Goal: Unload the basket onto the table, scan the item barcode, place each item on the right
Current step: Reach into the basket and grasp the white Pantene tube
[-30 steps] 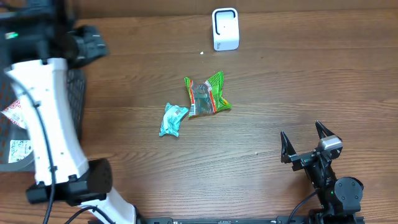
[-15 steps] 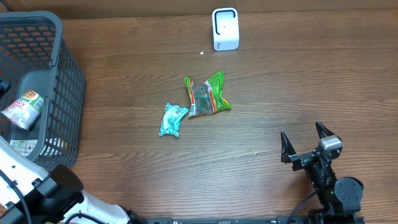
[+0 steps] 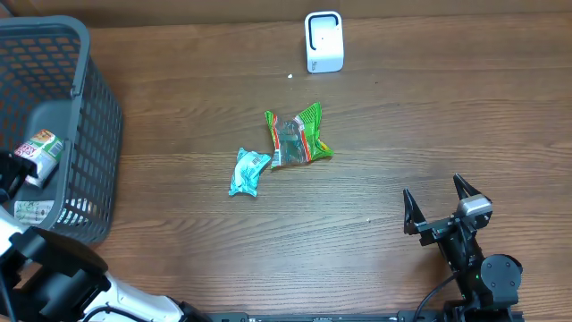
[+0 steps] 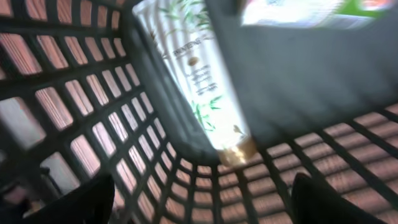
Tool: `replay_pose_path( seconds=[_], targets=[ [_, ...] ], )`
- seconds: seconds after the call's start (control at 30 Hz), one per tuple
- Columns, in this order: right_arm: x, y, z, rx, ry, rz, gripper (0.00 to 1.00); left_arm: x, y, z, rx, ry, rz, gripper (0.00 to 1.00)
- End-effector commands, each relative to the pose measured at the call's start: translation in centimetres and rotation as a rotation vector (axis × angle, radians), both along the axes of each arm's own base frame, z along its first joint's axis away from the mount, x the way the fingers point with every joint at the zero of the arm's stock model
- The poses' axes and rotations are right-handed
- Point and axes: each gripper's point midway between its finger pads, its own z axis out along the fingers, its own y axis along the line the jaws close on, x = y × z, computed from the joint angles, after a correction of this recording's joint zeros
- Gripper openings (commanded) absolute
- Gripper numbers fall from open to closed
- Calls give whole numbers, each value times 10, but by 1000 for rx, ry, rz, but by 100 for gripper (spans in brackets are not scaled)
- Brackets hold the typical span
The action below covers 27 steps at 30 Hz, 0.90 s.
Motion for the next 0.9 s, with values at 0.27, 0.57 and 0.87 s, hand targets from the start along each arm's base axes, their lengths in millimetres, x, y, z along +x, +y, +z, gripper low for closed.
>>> replay_pose_path(
  seconds=[0.27,0.57,0.87],
  targets=[
    [-1,2,-1,6,-5,10,100,-10,-7,-88,-73,50,39,77],
    [-1,2,-1,6,-5,10,100,-11,-10,-141,-56,32,36,78],
    [-1,2,-1,7,-5,10,100,-9,-8,-163,-25,3,36,45]
  ],
)
